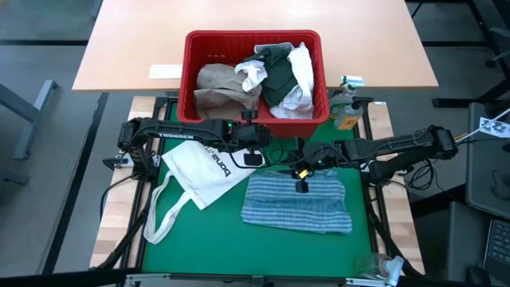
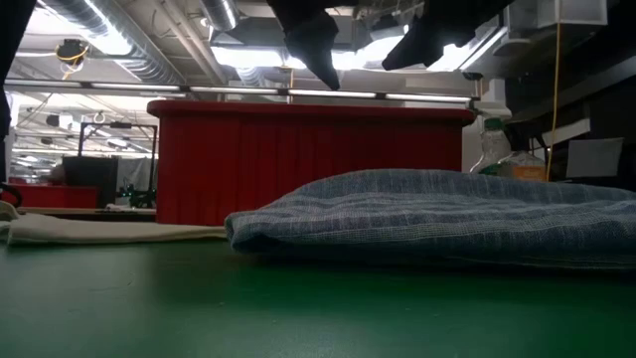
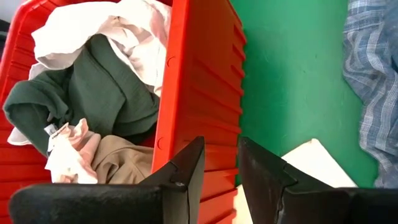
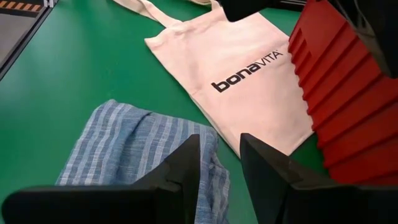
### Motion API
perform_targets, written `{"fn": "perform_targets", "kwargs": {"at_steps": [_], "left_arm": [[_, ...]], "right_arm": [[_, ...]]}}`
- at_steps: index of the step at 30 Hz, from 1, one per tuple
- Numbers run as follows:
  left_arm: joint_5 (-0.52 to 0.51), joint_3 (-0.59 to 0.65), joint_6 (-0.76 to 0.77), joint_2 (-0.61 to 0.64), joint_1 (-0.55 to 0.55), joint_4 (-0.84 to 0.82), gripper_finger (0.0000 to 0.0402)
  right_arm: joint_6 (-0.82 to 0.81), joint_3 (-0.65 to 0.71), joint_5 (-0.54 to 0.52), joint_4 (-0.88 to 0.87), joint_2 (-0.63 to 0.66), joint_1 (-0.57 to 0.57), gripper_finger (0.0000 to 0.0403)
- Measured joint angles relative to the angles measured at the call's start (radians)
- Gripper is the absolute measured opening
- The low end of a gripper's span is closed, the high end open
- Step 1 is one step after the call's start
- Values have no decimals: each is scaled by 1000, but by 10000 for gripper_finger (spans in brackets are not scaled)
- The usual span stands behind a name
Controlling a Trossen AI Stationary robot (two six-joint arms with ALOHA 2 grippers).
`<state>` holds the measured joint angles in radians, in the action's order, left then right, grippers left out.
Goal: Fold Laundry from Bin
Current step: Remove the brown shorts from the red bin
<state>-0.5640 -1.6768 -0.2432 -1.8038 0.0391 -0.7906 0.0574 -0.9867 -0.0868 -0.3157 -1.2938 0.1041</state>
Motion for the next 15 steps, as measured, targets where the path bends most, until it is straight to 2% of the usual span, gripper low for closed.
{"fn": "perform_targets", "kwargs": {"at_steps": [15], "left_arm": [[-2, 0, 3, 0, 0, 32, 94]], "right_arm": [[0, 0, 0, 0, 0, 0, 115]]}}
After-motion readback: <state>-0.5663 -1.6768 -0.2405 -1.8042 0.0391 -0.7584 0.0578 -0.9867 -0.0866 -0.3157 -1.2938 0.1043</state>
